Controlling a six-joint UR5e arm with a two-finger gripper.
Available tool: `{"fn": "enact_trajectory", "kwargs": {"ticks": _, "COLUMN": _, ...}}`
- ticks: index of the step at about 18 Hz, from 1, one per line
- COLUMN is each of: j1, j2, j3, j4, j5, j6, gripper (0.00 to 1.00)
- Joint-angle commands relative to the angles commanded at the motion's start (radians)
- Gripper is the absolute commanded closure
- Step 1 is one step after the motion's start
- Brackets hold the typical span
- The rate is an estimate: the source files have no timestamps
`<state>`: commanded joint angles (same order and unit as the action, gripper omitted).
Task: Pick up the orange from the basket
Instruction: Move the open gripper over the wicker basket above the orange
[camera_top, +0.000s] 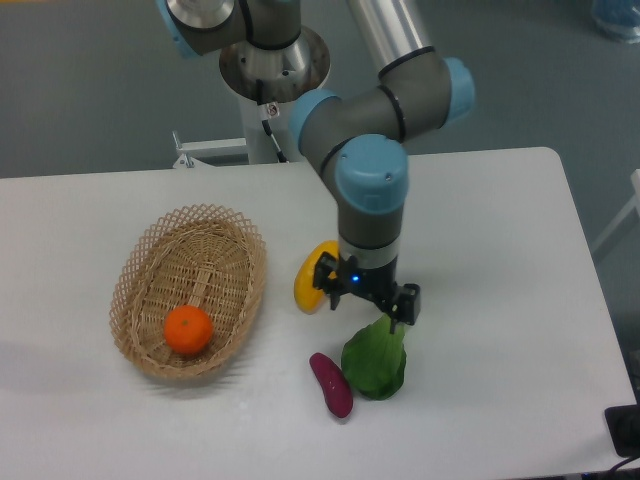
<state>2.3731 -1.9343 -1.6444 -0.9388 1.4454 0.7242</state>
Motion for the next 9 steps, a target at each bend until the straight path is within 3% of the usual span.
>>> {"fn": "enact_trajectory", "kwargs": {"ticks": 3, "j1": -0.029, "j2": 0.005, "j3": 0.0, "j4": 0.002, "j5": -0.126, "j6": -0.034, "gripper": 0.0}}
{"fn": "enact_trajectory", "kwargs": {"ticks": 9, "j1": -0.117, "j2": 0.008, "j3": -0.018, "j4": -0.002, "j5": -0.122, "j6": -0.198, "gripper": 0.0}}
